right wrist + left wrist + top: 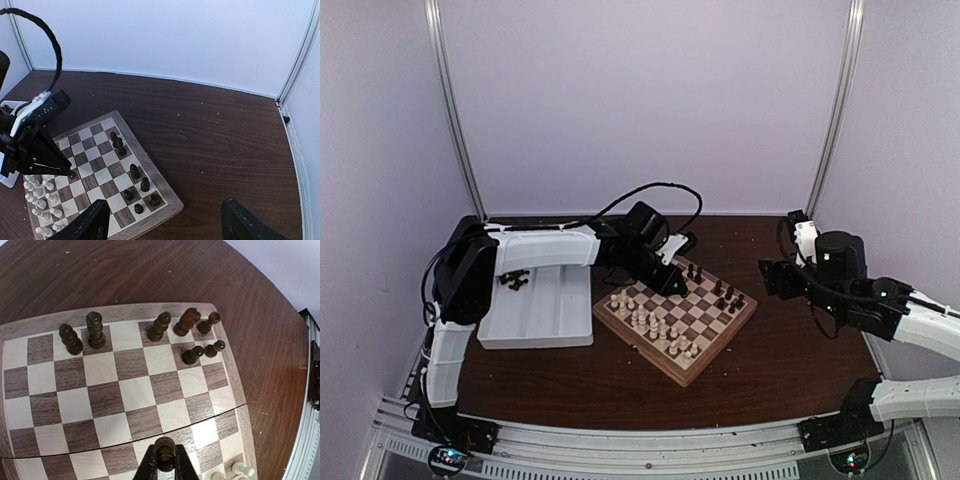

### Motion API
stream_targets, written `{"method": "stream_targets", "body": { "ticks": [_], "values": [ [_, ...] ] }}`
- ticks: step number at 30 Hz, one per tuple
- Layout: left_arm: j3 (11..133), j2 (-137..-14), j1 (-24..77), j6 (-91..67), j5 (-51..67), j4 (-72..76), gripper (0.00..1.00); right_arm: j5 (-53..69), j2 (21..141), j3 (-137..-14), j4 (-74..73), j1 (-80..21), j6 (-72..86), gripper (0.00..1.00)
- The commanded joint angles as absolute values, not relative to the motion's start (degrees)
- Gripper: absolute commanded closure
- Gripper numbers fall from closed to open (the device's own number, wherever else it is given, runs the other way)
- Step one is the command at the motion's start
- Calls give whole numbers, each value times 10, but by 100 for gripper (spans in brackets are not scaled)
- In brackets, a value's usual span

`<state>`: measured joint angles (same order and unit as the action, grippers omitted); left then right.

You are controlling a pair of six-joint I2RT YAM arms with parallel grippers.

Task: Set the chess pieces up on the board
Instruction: Place the chess piece on the chessboard.

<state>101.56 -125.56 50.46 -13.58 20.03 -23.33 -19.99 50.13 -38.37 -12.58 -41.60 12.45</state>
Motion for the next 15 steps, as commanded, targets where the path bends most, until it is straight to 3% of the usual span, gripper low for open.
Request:
{"method": "stream_targets", "body": {
  "ticks": [1,15],
  "values": [
    [1060,-1290,510,-118,180,-263,100,-206,476,-370,-113,-407,129,20],
    [1151,-1365,525,-74,123,-326,100,-190,434,-342,-101,-401,115,19]
  ]
}}
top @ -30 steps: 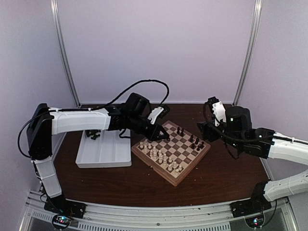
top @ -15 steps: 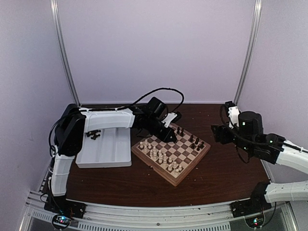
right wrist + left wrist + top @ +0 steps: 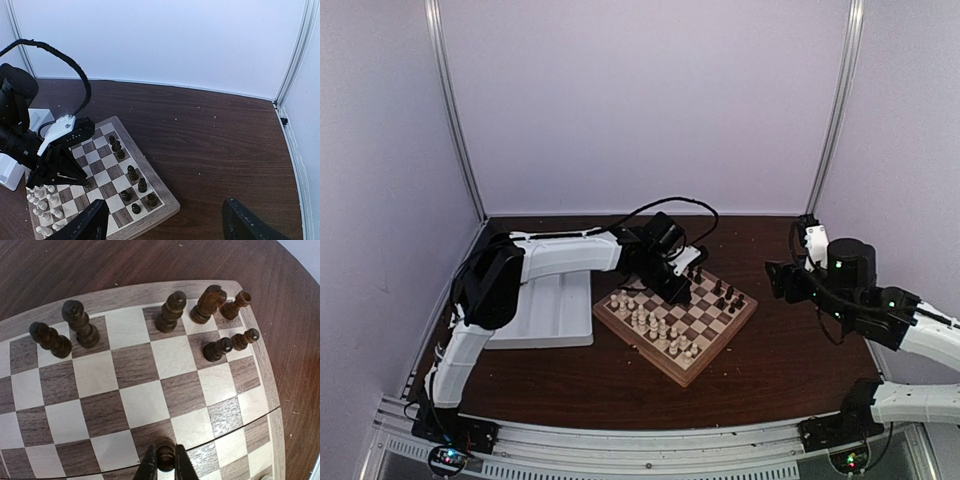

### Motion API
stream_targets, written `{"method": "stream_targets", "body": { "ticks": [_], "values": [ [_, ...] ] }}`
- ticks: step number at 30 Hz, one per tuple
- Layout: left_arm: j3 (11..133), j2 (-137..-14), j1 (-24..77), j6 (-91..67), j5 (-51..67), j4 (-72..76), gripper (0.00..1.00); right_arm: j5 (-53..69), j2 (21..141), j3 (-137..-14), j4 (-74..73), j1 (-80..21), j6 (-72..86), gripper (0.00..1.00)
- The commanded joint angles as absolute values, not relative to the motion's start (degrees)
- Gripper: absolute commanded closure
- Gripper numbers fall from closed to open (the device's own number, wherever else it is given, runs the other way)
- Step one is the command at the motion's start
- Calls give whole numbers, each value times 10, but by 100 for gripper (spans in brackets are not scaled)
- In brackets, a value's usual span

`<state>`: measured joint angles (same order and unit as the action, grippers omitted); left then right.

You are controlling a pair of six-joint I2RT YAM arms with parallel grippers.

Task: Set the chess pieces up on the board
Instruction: Place the chess piece on the chessboard.

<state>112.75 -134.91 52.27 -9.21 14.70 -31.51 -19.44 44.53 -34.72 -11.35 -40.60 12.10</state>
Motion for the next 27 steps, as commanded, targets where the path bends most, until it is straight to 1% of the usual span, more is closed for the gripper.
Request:
{"method": "stream_targets", "body": {
  "ticks": [1,6,10,12,15,19,22,24,27],
  "values": [
    [1152,-1367,526,-74,122,-326,99,-190,433,-342,-101,-401,114,19],
    [1156,-1367,528,-76,123,-327,80,-185,434,-340,-102,-401,115,18],
    [1162,-1363,528,-79,125,-331,69,-181,440,-343,-106,-399,117,18],
    [1165,-1357,528,-80,130,-334,61,-179,442,-347,-110,-399,117,18],
    [1164,-1338,528,-82,143,-334,55,-177,440,-349,-117,-399,118,18],
    [1147,-1293,528,-88,138,-333,54,-162,442,-355,-124,-399,119,19],
    [1118,-1247,528,-92,117,-333,54,-110,452,-355,-113,-399,120,24],
    [1089,-1209,528,-95,101,-333,53,-71,476,-362,-106,-398,125,26],
    [1033,-1140,527,-100,66,-331,52,-36,534,-395,-126,-398,141,32]
  ]
}}
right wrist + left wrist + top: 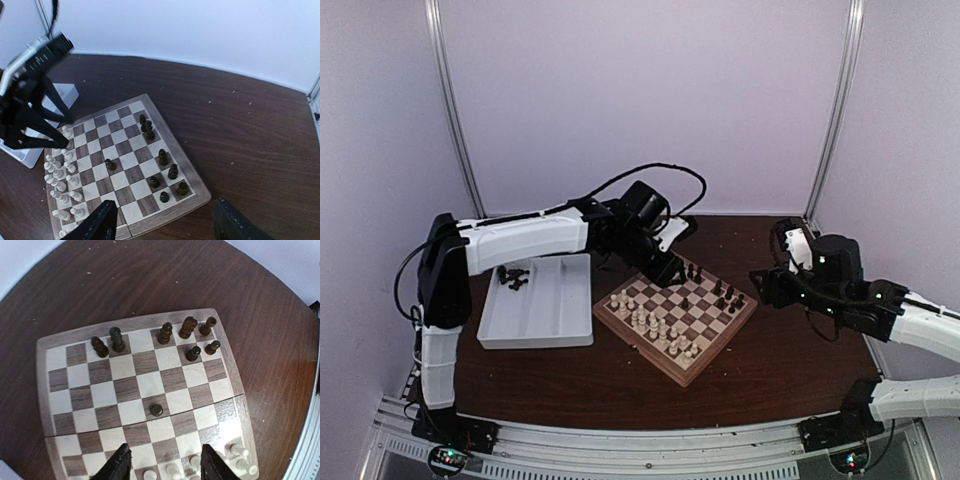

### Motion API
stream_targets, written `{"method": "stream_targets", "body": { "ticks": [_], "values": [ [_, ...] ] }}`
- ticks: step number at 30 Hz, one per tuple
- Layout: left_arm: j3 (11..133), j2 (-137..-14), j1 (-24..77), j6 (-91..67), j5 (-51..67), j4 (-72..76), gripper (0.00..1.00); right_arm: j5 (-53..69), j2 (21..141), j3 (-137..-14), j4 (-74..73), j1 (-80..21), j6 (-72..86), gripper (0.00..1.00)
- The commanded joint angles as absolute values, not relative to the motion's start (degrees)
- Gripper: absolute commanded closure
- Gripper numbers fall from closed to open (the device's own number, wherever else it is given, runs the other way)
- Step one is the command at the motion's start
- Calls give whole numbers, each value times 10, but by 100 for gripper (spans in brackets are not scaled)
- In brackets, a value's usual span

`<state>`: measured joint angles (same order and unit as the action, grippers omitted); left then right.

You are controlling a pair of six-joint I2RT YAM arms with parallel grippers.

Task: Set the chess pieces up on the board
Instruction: Place the chess piece on the chessboard, then move the chess piece to the chessboard.

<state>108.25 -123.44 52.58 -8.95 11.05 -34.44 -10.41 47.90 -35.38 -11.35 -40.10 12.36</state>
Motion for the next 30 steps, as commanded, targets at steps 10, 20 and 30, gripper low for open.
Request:
{"method": "stream_targets", "body": {
  "ticks": [10,20,30],
  "values": [
    [797,-938,484,-123,9,-287,49,53,736,-536,-168,-409,138,51],
    [595,-793,402,-147,-45,-210,48,37,936,-705,-267,-438,111,59],
    [469,-718,348,-153,-114,-150,44,3,1052,-802,-333,-454,104,60]
  ]
}}
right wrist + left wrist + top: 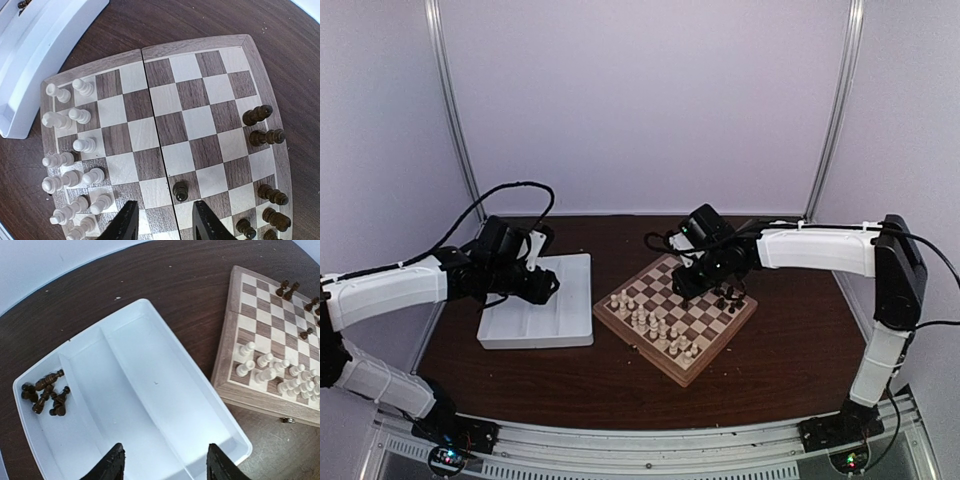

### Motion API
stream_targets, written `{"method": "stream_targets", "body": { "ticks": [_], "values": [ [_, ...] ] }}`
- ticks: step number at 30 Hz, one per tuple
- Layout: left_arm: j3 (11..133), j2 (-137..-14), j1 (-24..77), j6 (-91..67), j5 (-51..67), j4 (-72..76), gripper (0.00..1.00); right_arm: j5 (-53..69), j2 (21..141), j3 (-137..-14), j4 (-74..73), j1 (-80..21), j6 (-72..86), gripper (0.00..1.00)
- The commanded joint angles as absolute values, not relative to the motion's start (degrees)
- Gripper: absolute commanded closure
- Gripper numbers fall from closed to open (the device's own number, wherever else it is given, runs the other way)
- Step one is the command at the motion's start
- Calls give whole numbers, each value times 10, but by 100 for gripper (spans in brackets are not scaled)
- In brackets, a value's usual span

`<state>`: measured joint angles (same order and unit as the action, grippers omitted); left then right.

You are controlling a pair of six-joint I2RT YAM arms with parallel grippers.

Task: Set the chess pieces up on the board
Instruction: Move the chess piece to the chessboard.

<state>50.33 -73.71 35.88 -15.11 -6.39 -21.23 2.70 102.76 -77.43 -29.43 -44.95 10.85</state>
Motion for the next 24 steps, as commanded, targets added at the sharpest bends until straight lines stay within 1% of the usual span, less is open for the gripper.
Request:
{"method": "stream_targets", "body": {
  "ticks": [1,4,8,18,24],
  "values": [
    [459,-717,348,-150,-127,-142,44,3,1060,-806,-336,-454,105,60],
    [437,-715,347,-142,-148,-123,44,-12,1081,-822,-349,-454,109,63],
    [424,-711,346,-142,-138,-108,44,-25,1097,-826,-355,-453,115,64],
    [428,-703,346,-148,-131,-111,44,-25,1112,-818,-346,-451,118,72],
    [439,-701,346,-148,-129,-125,44,-21,1122,-821,-344,-449,118,73]
  ]
}}
